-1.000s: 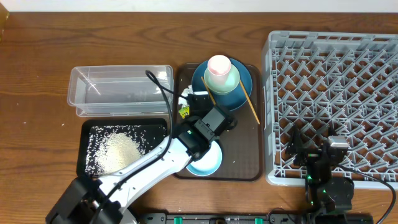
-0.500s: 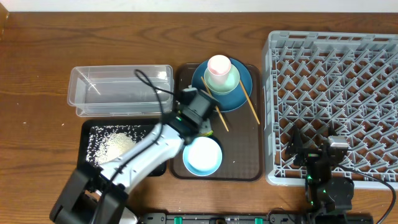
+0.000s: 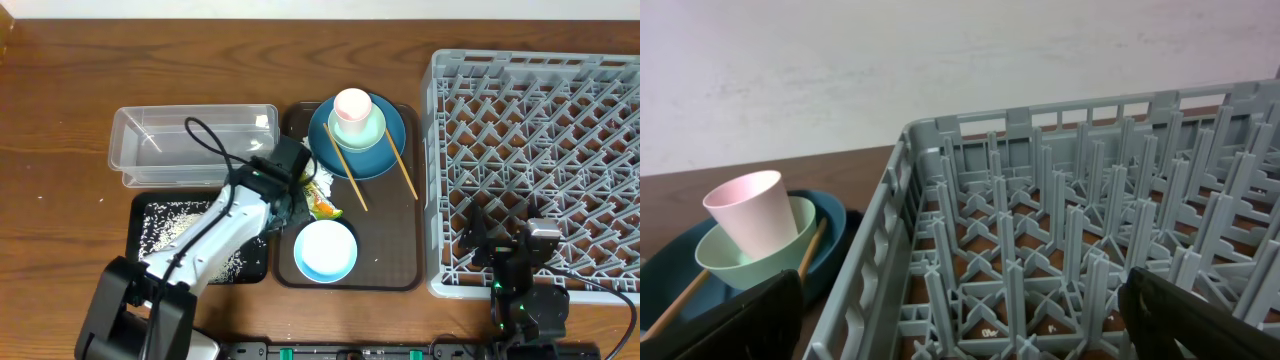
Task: Sort waste into correct bins and load items into the dishwasher rack
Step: 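Grasp the yellow snack wrapper with the left gripper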
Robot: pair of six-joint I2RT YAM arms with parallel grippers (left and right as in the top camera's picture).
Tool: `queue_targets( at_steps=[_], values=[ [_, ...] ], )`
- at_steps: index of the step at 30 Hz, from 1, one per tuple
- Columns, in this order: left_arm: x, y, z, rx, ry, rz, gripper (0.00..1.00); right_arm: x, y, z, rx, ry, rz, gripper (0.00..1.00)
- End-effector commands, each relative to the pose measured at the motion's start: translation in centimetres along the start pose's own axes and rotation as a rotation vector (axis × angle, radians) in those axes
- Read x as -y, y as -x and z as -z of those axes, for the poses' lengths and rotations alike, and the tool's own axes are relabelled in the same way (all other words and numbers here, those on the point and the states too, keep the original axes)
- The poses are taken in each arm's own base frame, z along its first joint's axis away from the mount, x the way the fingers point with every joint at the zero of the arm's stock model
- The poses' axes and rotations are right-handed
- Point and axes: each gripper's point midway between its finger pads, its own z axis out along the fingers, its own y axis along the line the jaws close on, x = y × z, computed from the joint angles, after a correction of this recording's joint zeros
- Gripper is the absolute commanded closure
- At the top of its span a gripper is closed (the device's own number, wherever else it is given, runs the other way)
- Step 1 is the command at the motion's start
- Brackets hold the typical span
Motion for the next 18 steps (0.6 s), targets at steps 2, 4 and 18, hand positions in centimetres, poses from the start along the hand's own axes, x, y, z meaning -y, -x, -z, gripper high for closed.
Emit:
queue_targets(
  at_steps=[2,4,18],
  values=[
    [0.7,-1.8,-0.3,-0.039,0.007,-0.074,0.92,-0.1,-0.2,0.0,-0.005,0.001,-0.008,0.01],
    [0.5,-2.6,-0.6,-0.051,0.021,-0.076,0.94,-0.1,-0.2,0.0,-0.005,0.001,-0.008,0.01],
    [3.8,-6.1,-0.6,-0.207,-0.163,-0.088,0.94,-0.1,-0.2,0.0,-0.005,0.001,-0.008,0.01]
  ],
)
